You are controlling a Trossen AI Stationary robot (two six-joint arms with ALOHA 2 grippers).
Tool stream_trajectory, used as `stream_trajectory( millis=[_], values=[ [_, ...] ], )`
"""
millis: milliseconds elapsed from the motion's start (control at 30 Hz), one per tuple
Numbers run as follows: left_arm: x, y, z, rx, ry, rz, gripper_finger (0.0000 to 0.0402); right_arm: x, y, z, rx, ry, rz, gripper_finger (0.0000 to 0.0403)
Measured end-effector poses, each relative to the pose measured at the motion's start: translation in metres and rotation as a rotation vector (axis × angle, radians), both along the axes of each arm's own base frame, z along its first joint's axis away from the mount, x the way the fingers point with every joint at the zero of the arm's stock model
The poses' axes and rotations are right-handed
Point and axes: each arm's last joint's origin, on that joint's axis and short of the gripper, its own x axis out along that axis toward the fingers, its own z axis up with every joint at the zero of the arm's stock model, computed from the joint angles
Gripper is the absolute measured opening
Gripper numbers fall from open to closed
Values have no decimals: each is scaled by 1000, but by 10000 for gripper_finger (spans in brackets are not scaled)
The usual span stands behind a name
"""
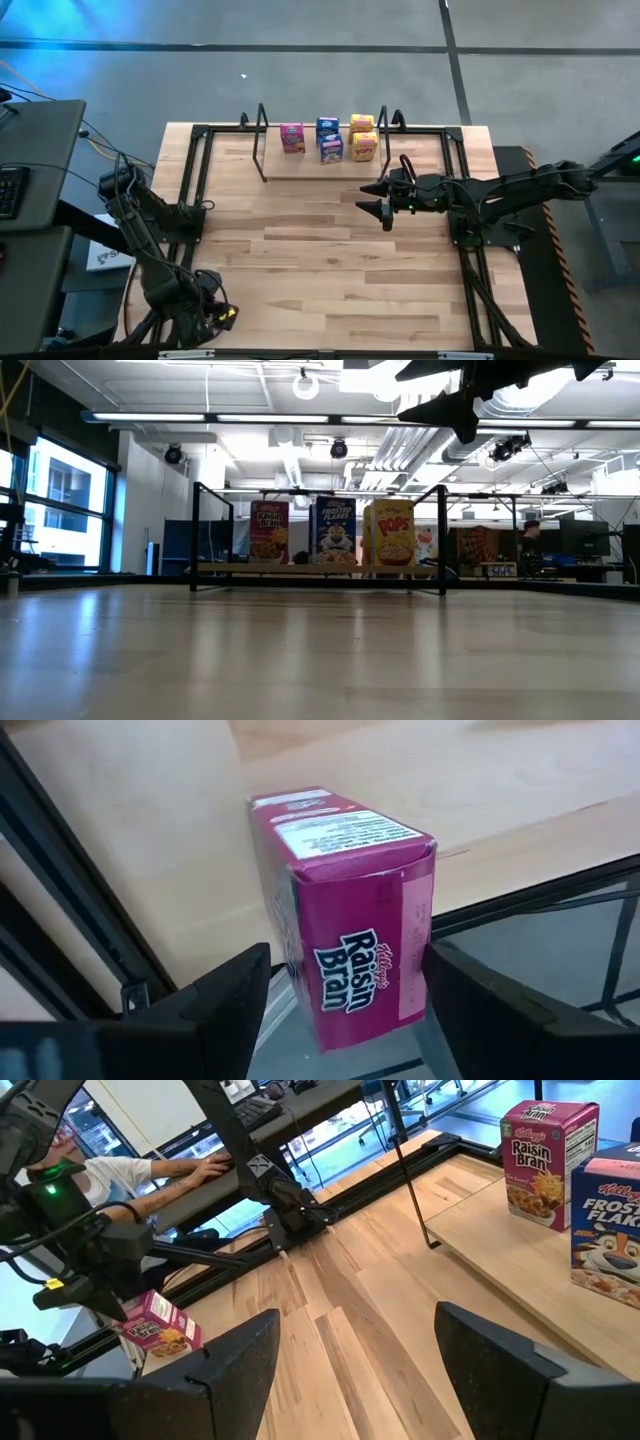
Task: Stack cereal on shelf
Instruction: Put the purple cereal box on the shelf, then put the purple cereal box on the shelf aligned with the other purple cereal box
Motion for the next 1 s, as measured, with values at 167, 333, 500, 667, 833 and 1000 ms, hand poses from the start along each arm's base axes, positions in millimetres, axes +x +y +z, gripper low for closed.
stream_trajectory(
  millis=[167, 333, 500, 667, 833, 1000],
  values=[
    [-1, 3, -5, 47, 27, 0, 254, 0, 0, 0, 0, 1, 0, 264],
    [-4, 4, -1, 28, 38, -22, 254, 0, 0, 0, 0, 2, 0, 264],
    [-8, 11, 4, 56, 47, -17, 254, 0, 0, -1, 0, 6, 0, 264],
    [-7, 12, 3, 96, 10, -21, 254, 0, 0, -1, 0, 6, 0, 264],
    [-1, 7, -7, 130, 2, -179, 247, 0, 0, -1, 0, 6, 0, 264],
    [3, 7, -26, 160, 61, -315, 191, 0, 0, -1, 0, 6, -1, 264]
  ],
)
